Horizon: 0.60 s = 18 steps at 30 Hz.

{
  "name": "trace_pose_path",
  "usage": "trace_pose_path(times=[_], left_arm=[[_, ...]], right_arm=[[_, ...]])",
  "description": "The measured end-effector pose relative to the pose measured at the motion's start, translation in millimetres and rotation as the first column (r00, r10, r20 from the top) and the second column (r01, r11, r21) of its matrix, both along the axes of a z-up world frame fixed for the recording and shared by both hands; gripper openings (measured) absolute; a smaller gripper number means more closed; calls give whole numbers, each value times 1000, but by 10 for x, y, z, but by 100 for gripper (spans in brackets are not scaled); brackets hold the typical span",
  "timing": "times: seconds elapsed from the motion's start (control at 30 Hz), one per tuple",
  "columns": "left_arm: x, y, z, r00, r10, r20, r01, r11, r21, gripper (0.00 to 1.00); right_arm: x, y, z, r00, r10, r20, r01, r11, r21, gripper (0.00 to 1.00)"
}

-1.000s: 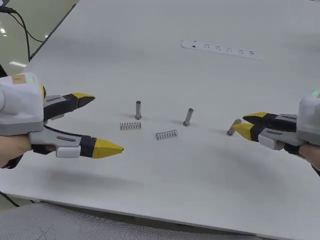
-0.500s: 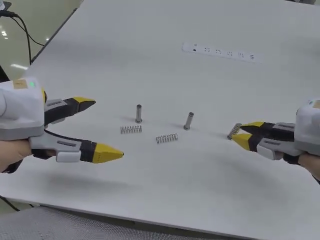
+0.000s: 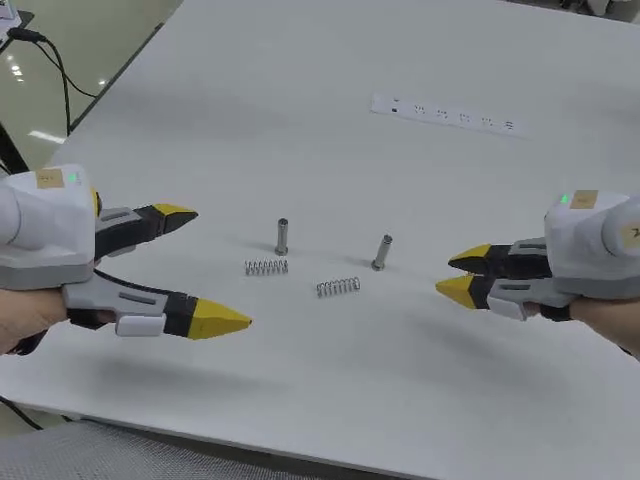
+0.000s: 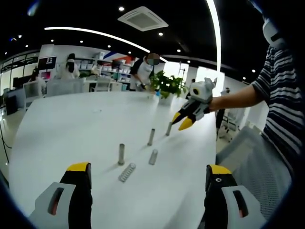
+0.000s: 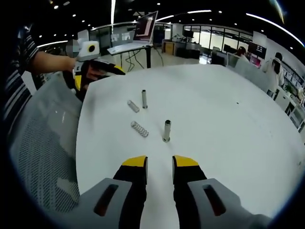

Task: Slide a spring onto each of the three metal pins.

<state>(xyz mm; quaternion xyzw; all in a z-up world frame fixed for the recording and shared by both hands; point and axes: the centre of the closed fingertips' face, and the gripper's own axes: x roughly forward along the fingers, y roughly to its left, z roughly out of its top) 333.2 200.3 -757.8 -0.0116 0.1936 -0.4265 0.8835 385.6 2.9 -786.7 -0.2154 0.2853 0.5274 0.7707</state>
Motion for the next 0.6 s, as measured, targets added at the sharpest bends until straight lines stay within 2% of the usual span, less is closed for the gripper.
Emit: trace_pose_path(times=[0.23,0.3,0.47,0.6], left_arm=[[-14,-3,-25,1000,-2,-5,2,1000,3,96],[-20,-4,-31,1000,-3,-8,3,1000,2,96],[-17,0,-31,1000,-4,-7,4,1000,3,96],[-20,0,-35,1000,-7,-7,7,1000,7,96]], right_arm=[[-15,272,-10,993,118,23,-117,992,-48,18],[-44,364,-20,987,158,34,-155,986,-67,18],[-121,578,-115,963,265,52,-256,958,-131,17],[-155,711,-176,952,303,47,-294,945,-144,17]])
